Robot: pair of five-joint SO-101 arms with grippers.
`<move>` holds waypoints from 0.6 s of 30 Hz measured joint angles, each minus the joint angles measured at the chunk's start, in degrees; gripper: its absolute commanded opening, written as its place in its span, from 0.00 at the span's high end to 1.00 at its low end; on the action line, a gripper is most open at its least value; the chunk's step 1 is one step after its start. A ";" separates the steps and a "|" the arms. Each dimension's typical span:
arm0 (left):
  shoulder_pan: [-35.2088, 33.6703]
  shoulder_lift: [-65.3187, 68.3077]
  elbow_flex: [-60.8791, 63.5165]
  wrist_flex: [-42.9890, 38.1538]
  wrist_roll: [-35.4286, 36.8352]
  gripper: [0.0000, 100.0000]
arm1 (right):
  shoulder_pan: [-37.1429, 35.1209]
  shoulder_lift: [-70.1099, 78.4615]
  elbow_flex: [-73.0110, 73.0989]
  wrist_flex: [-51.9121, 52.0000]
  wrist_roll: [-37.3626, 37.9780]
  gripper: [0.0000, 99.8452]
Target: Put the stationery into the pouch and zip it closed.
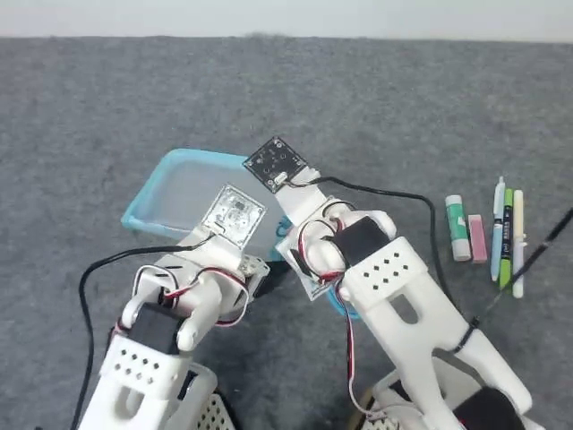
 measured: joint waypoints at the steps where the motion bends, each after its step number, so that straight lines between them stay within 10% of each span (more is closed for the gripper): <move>1: 0.18 0.00 0.35 -0.62 0.00 0.67 | 0.00 -0.35 0.00 0.35 0.00 0.99; 18: -6.95 0.00 2.81 -5.19 -1.32 0.69 | 1.41 -6.95 0.00 5.10 1.41 0.99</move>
